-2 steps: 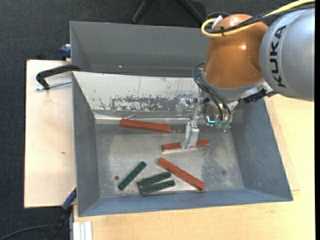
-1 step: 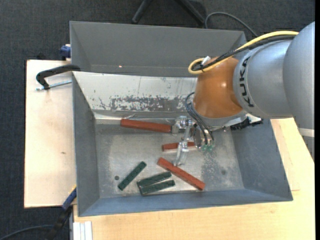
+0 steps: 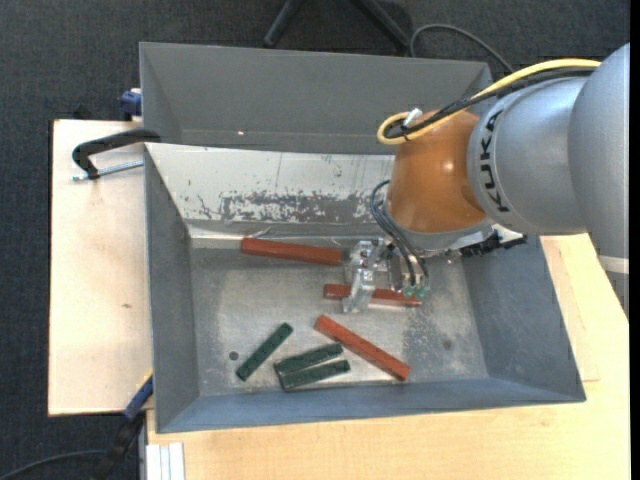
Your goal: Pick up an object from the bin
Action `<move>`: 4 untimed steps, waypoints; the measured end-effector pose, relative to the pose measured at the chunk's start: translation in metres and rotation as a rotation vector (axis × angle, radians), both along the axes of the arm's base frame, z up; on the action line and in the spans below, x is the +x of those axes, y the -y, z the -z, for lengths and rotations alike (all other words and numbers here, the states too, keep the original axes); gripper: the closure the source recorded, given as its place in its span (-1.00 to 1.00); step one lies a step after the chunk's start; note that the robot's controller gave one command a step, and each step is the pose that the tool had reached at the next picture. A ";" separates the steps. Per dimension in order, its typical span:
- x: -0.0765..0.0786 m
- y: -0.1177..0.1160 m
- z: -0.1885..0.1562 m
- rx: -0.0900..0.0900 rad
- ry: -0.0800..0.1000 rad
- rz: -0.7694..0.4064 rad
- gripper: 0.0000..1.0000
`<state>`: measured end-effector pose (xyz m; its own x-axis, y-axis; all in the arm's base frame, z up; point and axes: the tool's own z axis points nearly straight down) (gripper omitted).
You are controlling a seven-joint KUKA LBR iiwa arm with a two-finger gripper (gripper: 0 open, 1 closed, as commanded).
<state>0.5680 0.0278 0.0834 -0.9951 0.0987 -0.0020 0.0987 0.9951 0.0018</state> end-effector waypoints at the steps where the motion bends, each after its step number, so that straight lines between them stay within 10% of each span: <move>1: -0.043 0.002 -0.158 0.000 0.011 0.024 1.00; 2: -0.039 -0.031 -0.030 0.000 -0.009 0.042 1.00; 3: -0.053 -0.104 -0.035 0.003 -0.002 0.084 1.00; 4: -0.062 -0.127 -0.056 0.001 0.004 -0.109 1.00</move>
Offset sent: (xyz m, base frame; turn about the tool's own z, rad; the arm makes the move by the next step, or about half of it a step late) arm -0.0446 -0.0027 0.1517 0.0247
